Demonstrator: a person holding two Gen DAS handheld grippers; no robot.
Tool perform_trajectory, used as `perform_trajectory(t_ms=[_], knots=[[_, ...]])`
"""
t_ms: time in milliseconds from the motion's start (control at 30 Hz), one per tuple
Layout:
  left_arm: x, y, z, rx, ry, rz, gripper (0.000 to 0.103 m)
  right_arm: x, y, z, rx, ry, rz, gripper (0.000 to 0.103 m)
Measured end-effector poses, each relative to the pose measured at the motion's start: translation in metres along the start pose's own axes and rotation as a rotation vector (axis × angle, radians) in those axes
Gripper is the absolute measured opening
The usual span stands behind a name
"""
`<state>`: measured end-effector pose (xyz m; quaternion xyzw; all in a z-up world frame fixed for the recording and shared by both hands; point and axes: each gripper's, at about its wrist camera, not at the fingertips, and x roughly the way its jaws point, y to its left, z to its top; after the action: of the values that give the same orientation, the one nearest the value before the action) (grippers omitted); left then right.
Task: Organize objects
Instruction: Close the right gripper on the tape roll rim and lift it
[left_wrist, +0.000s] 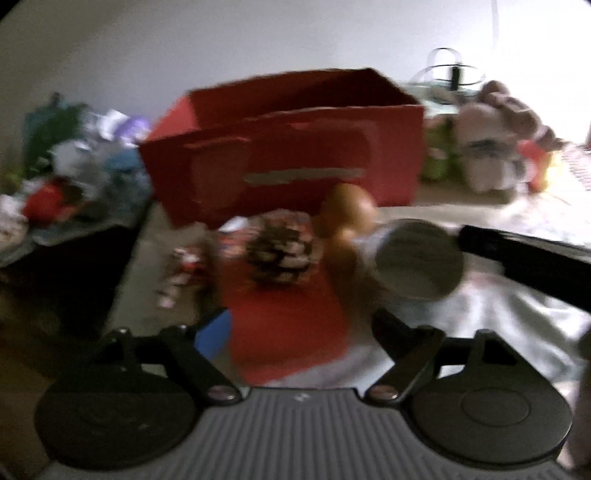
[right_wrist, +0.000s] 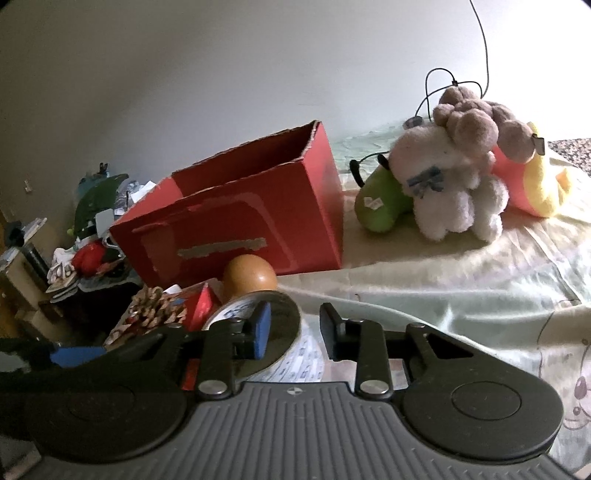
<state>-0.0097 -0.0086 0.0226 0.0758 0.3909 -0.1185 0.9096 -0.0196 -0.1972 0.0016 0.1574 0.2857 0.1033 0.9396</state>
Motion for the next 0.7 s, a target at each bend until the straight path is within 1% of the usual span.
perform_trajectory(t_ms=[67,100,167,233,267,300,400,500,567,600,633,700], knots=[[-0.002,-0.002,0.001,-0.009,-0.015,-0.084,0.073,0.004,-0.005,0.001,0.014,0.01,0.005,0.03],[0.0,-0.003,0.002,-0.01,0.002,-0.127,0.07,0.007,-0.007,0.001,0.022,0.018,0.009,0.029],[0.001,-0.006,0.003,-0.015,0.016,-0.194,0.068,0.012,-0.012,0.002,0.038,0.033,0.021,0.026],[0.007,-0.009,0.005,-0.018,0.056,-0.248,0.064,0.017,-0.016,0.002,0.051,0.041,0.025,0.026],[0.011,-0.011,0.006,-0.017,0.074,-0.262,0.062,0.019,-0.017,0.003,0.054,0.043,0.025,0.026],[0.014,-0.014,0.007,-0.015,0.083,-0.274,0.061,0.021,-0.019,0.003,0.059,0.046,0.031,0.026],[0.027,-0.019,0.01,-0.016,0.123,-0.28,0.059,0.028,-0.022,0.004,0.059,0.066,0.057,0.026],[0.041,-0.018,0.015,-0.037,0.16,-0.335,0.059,0.033,-0.021,0.005,0.036,0.097,0.078,0.026],[0.045,-0.018,0.018,-0.052,0.162,-0.348,0.059,0.037,-0.022,0.005,0.026,0.112,0.085,0.024],[0.048,-0.017,0.019,-0.06,0.165,-0.349,0.061,0.037,-0.022,0.006,0.027,0.114,0.089,0.022],[0.052,-0.016,0.021,-0.068,0.174,-0.372,0.06,0.038,-0.025,0.006,0.034,0.113,0.1,0.017],[0.054,-0.015,0.022,-0.08,0.177,-0.389,0.06,0.038,-0.028,0.007,0.052,0.117,0.116,0.016]])
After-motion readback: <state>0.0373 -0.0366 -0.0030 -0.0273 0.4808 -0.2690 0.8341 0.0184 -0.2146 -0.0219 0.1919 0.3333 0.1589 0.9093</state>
